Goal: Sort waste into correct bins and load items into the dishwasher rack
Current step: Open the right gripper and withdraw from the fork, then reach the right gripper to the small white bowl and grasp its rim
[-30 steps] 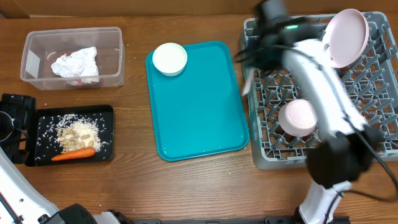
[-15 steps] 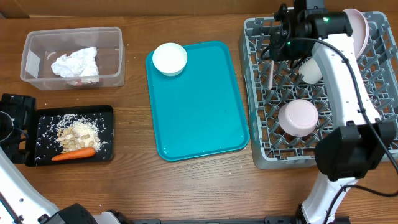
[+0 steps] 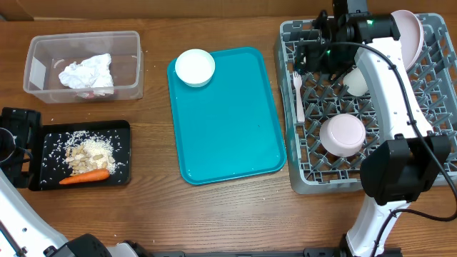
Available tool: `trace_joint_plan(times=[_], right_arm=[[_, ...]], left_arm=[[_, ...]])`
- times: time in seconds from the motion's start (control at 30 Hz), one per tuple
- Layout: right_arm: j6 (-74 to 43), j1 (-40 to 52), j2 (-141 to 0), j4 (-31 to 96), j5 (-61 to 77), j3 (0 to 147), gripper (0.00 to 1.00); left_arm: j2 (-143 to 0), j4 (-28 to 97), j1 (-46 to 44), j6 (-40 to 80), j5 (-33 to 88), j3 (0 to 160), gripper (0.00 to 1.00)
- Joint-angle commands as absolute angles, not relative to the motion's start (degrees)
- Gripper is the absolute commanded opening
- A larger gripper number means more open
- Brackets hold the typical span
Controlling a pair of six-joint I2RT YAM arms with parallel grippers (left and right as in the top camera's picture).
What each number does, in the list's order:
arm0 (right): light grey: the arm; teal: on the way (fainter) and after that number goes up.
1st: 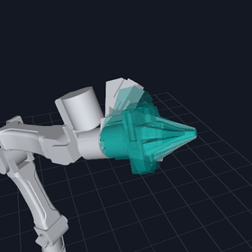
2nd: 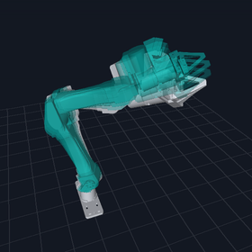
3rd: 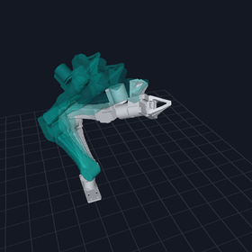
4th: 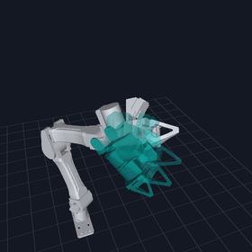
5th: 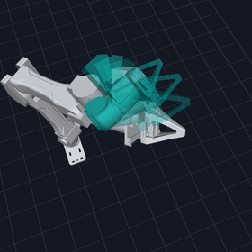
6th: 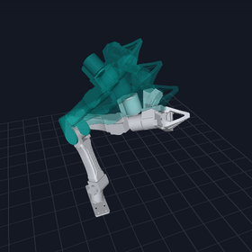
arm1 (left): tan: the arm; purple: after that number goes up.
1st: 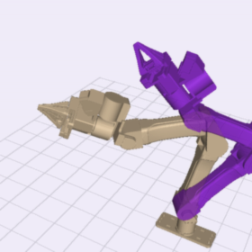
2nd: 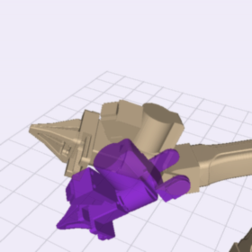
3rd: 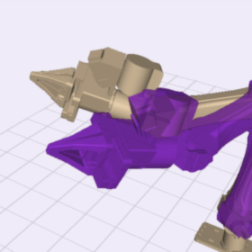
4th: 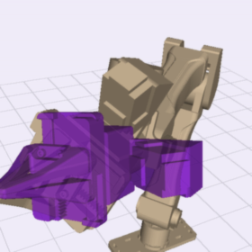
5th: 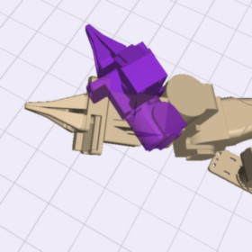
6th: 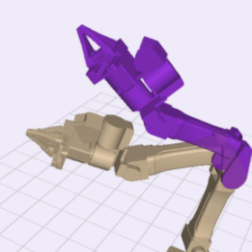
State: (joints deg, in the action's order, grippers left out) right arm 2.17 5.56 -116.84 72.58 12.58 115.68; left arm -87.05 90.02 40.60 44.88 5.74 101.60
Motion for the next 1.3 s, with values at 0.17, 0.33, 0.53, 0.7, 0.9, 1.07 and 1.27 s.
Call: trace_joint_plan(times=[0.17, 0.33, 0.53, 0.7, 0.9, 1.07, 1.27], right_arm=[[-6.04, 10.85, -113.62, 62.48, 37.98, 115.83, 1.00], [-22.00, 18.31, -115.81, 52.73, 20.88, 115.83, 1.00], [-29.15, 27.27, -122.26, 45.17, 5.45, 115.83, 1.00], [-33.69, 30.39, -128.86, 39.97, 4.60, 115.83, 1.00], [-36.51, 32.99, -137.25, 33.36, 5.02, 115.85, 0.99], [-38.06, 33.69, -140.05, 31.66, 3.36, 115.85, 0.88], [-38.22, 33.69, -140.81, 35.18, -1.37, 115.85, 0.66]], left_arm=[[-87.00, 89.91, 40.49, 45.43, 5.39, 101.34, 1.00], [-87.00, 89.91, 40.49, 45.43, 5.39, 101.34, 1.00], [-87.00, 89.91, 40.49, 45.43, 5.39, 101.34, 1.00], [-87.00, 89.91, 40.49, 45.43, 5.39, 101.34, 1.00], [-87.00, 89.91, 40.49, 45.43, 5.39, 101.34, 1.00], [-87.00, 89.91, 40.49, 45.43, 5.39, 101.34, 1.00], [-87.00, 89.91, 40.49, 45.43, 5.39, 101.34, 1.00]])
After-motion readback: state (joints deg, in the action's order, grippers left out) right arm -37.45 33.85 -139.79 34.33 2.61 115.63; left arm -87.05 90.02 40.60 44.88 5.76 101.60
